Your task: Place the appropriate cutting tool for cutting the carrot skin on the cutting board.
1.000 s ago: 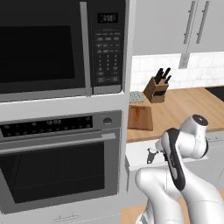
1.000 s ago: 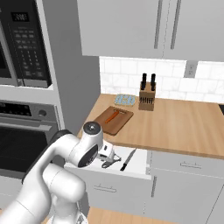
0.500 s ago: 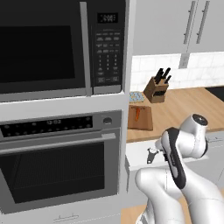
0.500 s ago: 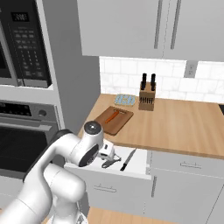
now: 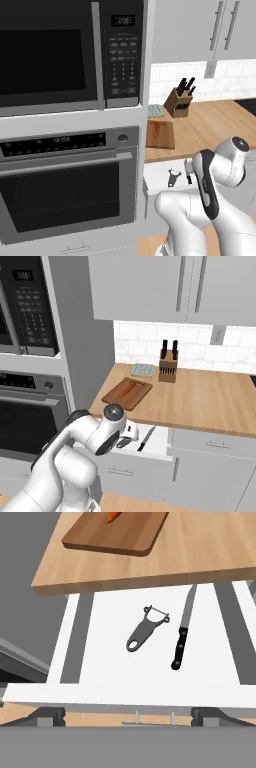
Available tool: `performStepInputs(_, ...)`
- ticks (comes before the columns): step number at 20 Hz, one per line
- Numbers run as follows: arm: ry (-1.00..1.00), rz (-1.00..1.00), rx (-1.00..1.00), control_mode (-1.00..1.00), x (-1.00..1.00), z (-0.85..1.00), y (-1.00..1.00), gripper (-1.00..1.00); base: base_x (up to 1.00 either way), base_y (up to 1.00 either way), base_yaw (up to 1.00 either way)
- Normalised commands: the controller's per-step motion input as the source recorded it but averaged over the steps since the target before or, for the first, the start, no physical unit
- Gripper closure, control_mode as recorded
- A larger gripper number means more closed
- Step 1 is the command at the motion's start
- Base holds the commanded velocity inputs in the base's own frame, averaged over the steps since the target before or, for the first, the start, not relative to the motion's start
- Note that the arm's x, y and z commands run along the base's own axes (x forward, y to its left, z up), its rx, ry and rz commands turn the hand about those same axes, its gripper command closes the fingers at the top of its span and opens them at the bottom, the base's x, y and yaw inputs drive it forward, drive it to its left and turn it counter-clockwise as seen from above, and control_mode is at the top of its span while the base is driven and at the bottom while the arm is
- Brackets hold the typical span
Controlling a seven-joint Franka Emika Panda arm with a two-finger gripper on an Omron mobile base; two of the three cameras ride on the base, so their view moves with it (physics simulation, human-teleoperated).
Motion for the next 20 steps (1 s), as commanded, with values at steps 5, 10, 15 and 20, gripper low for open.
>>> performStepInputs(5,-0.02,0.0,-0.01,-1.0,-0.01,-0.15,0.11,-1.0,0.0,0.0,0.0)
performStepInputs(10,-0.04,0.0,-0.07,-1.0,0.0,-0.5,0.31,-1.0,0.0,0.0,0.0)
performStepInputs(15,-0.07,0.0,-0.1,-1.0,0.06,-0.57,0.4,-1.0,0.0,0.0,0.0)
performStepInputs(20,-0.11,0.0,-0.06,-1.0,0.11,-0.37,0.32,-1.0,0.0,0.0,0.0)
